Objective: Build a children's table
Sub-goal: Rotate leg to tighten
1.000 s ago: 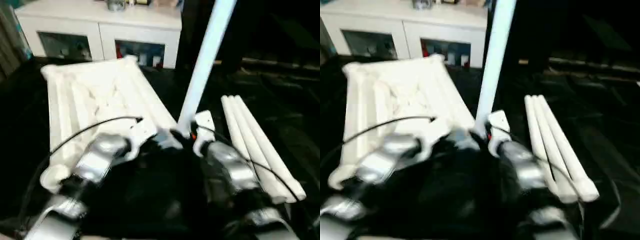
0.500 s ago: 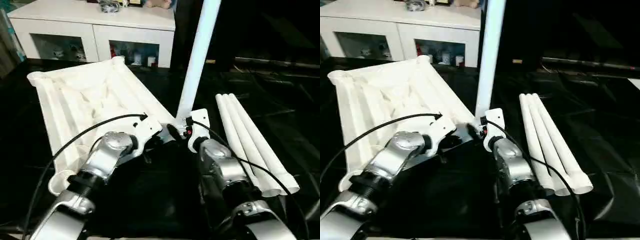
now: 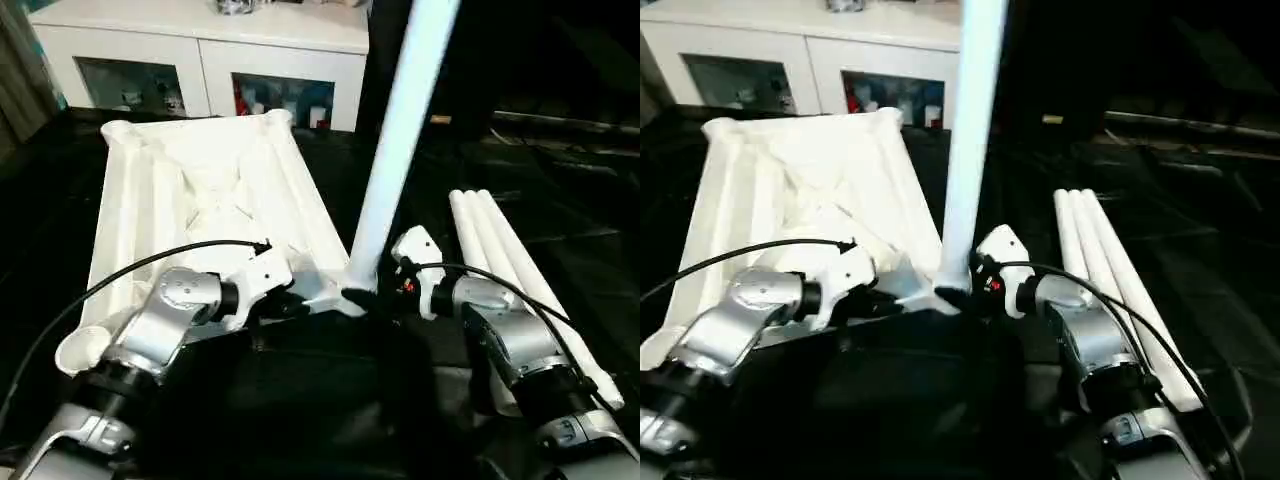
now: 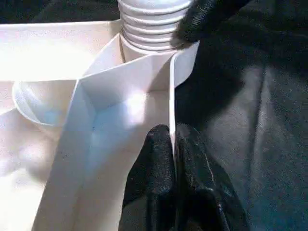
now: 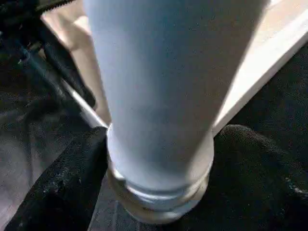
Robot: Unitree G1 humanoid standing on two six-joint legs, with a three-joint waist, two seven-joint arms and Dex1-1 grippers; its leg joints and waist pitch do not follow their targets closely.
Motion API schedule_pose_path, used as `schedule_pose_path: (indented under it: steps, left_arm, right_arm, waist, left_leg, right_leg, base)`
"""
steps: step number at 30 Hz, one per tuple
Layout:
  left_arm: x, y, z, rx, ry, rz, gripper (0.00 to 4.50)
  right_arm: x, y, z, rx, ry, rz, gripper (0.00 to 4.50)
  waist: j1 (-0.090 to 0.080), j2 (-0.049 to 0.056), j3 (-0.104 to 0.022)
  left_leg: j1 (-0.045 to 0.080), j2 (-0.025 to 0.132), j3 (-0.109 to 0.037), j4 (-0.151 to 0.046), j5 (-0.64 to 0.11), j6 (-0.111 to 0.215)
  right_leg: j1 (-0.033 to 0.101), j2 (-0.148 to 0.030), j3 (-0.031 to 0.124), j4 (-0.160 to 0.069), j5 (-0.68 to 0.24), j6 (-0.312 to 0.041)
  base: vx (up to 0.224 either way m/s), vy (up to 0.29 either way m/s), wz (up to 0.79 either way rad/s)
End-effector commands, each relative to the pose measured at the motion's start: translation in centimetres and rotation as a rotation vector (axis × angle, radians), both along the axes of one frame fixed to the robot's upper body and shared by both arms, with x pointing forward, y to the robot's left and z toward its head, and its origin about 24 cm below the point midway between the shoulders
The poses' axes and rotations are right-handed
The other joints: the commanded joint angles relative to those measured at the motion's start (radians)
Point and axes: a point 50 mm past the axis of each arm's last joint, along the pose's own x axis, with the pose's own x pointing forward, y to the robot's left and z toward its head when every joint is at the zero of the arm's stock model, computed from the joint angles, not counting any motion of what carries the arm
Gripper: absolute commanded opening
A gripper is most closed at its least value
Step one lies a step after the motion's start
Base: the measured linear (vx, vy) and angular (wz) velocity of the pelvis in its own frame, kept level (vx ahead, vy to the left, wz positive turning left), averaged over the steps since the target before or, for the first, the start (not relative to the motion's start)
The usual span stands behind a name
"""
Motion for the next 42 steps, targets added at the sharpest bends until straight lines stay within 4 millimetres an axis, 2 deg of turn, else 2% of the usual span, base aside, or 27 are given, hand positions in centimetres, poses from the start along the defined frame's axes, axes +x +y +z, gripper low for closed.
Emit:
schedule_pose_path:
  steps: [1,4,6,8,9,12,14,19,21,22,23,24,28,29,30,31,32,36,39,40,42]
  left_arm:
    - [-0.8,-0.9,-0.5,-0.048,0.036,-0.060,0.00]
    - [-0.7,-0.8,-0.4,-0.044,0.040,-0.063,0.00]
    - [-0.7,-0.8,-0.4,-0.043,0.040,-0.064,0.00]
    - [-0.7,-0.7,-0.4,-0.043,0.041,-0.062,0.00]
    - [-0.7,-0.7,-0.4,-0.043,0.042,-0.061,0.00]
    - [-0.7,-0.6,-0.4,-0.041,0.043,-0.061,0.00]
    - [-0.8,-0.6,-0.4,-0.040,0.045,-0.060,0.00]
    - [-0.7,-0.6,-0.6,-0.033,0.049,-0.052,0.00]
    - [-0.4,-0.7,-0.9,-0.017,0.039,-0.014,0.00]
    - [-0.2,-0.7,-1.0,-0.009,0.032,0.008,0.00]
    - [0.5,-1.0,-1.3,0.000,0.014,0.077,0.00]
    - [0.7,-1.1,-1.4,0.002,0.011,0.089,0.00]
    - [2.1,-2.7,-1.8,-0.009,-0.019,0.234,0.00]
    - [2.4,-3.0,-1.9,-0.011,-0.022,0.261,0.00]
    - [2.9,-3.8,-2.0,-0.021,-0.028,0.315,0.00]
    - [3.0,-4.1,-2.0,-0.025,-0.029,0.330,0.00]
    - [3.3,-4.7,-2.0,-0.033,-0.041,0.368,0.00]
    - [3.2,-5.8,-2.0,-0.040,-0.042,0.338,0.00]
    - [3.1,-5.7,-2.1,-0.036,-0.039,0.310,0.00]
    - [3.0,-5.4,-2.1,-0.033,-0.037,0.299,0.00]
    - [2.9,-4.8,-2.1,-0.028,-0.039,0.289,0.00]
  right_arm:
    - [-0.1,0.0,0.2,-0.015,-0.006,0.018,3.97]
    - [-0.1,0.3,0.3,0.011,0.002,0.033,3.80]
    - [-0.2,0.4,0.3,0.015,0.004,0.041,3.53]
    - [-0.2,0.5,0.3,0.018,0.007,0.045,3.44]
    - [-0.2,0.5,0.3,0.018,0.009,0.048,3.25]
    - [-0.2,0.5,0.2,0.020,0.010,0.050,3.17]
    - [-0.3,0.6,0.1,0.022,0.014,0.050,2.87]
    - [-0.4,0.6,-0.4,0.028,0.026,0.022,2.75]
    - [-0.1,0.6,-0.8,0.041,0.022,-0.056,2.74]
    - [0.2,0.5,-1.0,0.049,0.017,-0.108,2.73]
    - [0.6,0.6,-1.7,0.071,0.027,-0.234,2.72]
    - [0.7,0.6,-1.9,0.075,0.030,-0.257,2.72]
    - [1.0,1.8,-3.4,0.108,0.066,-0.537,2.72]
    - [1.1,2.1,-3.7,0.114,0.077,-0.592,2.72]
    - [1.3,2.8,-4.2,0.134,0.104,-0.702,2.72]
    - [1.3,3.1,-4.3,0.141,0.116,-0.735,2.72]
    - [1.3,3.8,-4.6,0.137,0.129,-0.781,2.72]
    - [1.6,5.4,-4.2,0.140,0.095,-0.753,2.72]
    - [1.8,5.7,-3.5,0.183,0.073,-0.702,2.72]
    - [1.9,5.6,-3.1,0.207,0.058,-0.685,3.28]
    - [2.1,5.3,-2.6,0.223,0.032,-0.661,3.42]
  waist:
    - [-0.002,-0.002,-0.057]
    - [-0.001,-0.003,-0.055]
    - [-0.002,-0.003,-0.054]
    - [-0.002,-0.004,-0.055]
    - [-0.001,-0.004,-0.056]
    - [-0.001,-0.004,-0.057]
    - [-0.002,-0.003,-0.056]
    - [-0.003,-0.002,-0.056]
    - [-0.004,-0.003,-0.055]
    - [-0.004,-0.002,-0.054]
    - [-0.006,-0.002,-0.052]
    - [-0.008,-0.001,-0.050]
    - [-0.014,-0.003,-0.043]
    - [-0.013,0.002,-0.043]
    - [-0.015,0.000,-0.044]
    - [-0.017,0.001,-0.043]
    - [-0.018,0.005,-0.045]
    - [-0.020,0.004,-0.046]
    - [-0.018,0.008,-0.049]
    - [-0.018,0.008,-0.050]
    - [-0.017,0.008,-0.050]
  left_leg:
    - [0.010,0.019,0.003,-0.057,-0.192,0.036]
    - [0.012,0.019,0.002,-0.060,-0.224,0.021]
    - [0.012,0.020,0.001,-0.061,-0.240,0.014]
    - [0.012,0.020,0.000,-0.061,-0.235,0.012]
    - [0.011,0.020,0.000,-0.060,-0.225,0.014]
    - [0.011,0.019,0.000,-0.059,-0.210,0.016]
    - [0.011,0.019,0.001,-0.059,-0.212,0.017]
    - [0.010,0.019,0.000,-0.059,-0.217,0.013]
    - [0.010,0.018,0.000,-0.059,-0.219,0.011]
    - [0.012,0.018,0.000,-0.061,-0.233,0.006]
    - [0.013,0.018,0.000,-0.062,-0.255,-0.002]
    - [0.014,0.017,0.000,-0.063,-0.270,-0.007]
    - [0.023,0.014,-0.007,-0.070,-0.361,-0.042]
    - [0.028,0.012,-0.010,-0.069,-0.386,-0.047]
    - [0.027,0.013,-0.012,-0.070,-0.389,-0.049]
    - [0.026,0.011,-0.014,-0.071,-0.401,-0.051]
    - [0.031,0.011,-0.015,-0.070,-0.413,-0.051]
    - [0.028,0.009,-0.017,-0.072,-0.436,-0.040]
    - [0.021,0.013,-0.016,-0.077,-0.409,-0.029]
    - [0.020,0.013,-0.015,-0.078,-0.405,-0.025]
    - [0.020,0.014,-0.012,-0.077,-0.399,-0.020]
  right_leg:
    - [0.047,-0.047,0.033,-0.059,-0.116,-0.219]
    - [0.046,-0.049,0.034,-0.065,-0.178,-0.203]
    - [0.044,-0.050,0.034,-0.067,-0.207,-0.193]
    - [0.045,-0.050,0.034,-0.066,-0.205,-0.189]
    - [0.045,-0.050,0.034,-0.065,-0.196,-0.190]
    - [0.046,-0.049,0.034,-0.062,-0.173,-0.194]
    - [0.046,-0.049,0.034,-0.062,-0.169,-0.197]
    - [0.047,-0.049,0.034,-0.063,-0.177,-0.195]
    - [0.046,-0.049,0.034,-0.063,-0.182,-0.194]
    - [0.043,-0.049,0.034,-0.067,-0.209,-0.189]
    - [0.042,-0.050,0.034,-0.071,-0.247,-0.182]
    - [0.038,-0.049,0.035,-0.074,-0.274,-0.177]
    - [0.028,-0.053,0.034,-0.096,-0.468,-0.115]
    - [0.023,-0.057,0.034,-0.102,-0.517,-0.098]
    - [0.024,-0.058,0.032,-0.102,-0.532,-0.092]
    - [0.023,-0.056,0.030,-0.107,-0.554,-0.077]
    - [0.019,-0.056,0.030,-0.109,-0.564,-0.071]
    - [0.019,-0.055,0.027,-0.113,-0.557,-0.060]
    - [0.025,-0.054,0.029,-0.108,-0.485,-0.072]
    - [0.027,-0.053,0.029,-0.106,-0.455,-0.082]
    - [0.028,-0.052,0.031,-0.102,-0.418,-0.100]
  base:
    - [0.000,0.000,0.00]
    - [0.000,0.000,0.00]
    - [0.000,0.000,0.00]
    - [0.000,0.000,0.00]
    - [0.000,0.000,0.00]
    - [0.000,0.000,0.00]
    - [0.000,0.000,0.00]
    - [0.000,0.000,0.00]
    - [0.000,0.000,0.00]
    - [0.000,0.000,0.00]
    - [0.000,0.000,0.00]
    - [0.000,0.000,0.00]
    - [0.000,0.000,0.00]
    - [0.000,0.000,0.00]
    - [0.000,0.000,0.00]
    - [0.000,0.000,0.00]
    - [0.000,0.000,0.00]
    - [0.000,0.000,0.00]
    - [0.000,0.000,0.00]
    - [0.000,0.000,0.00]
    - [0.000,0.000,0.00]
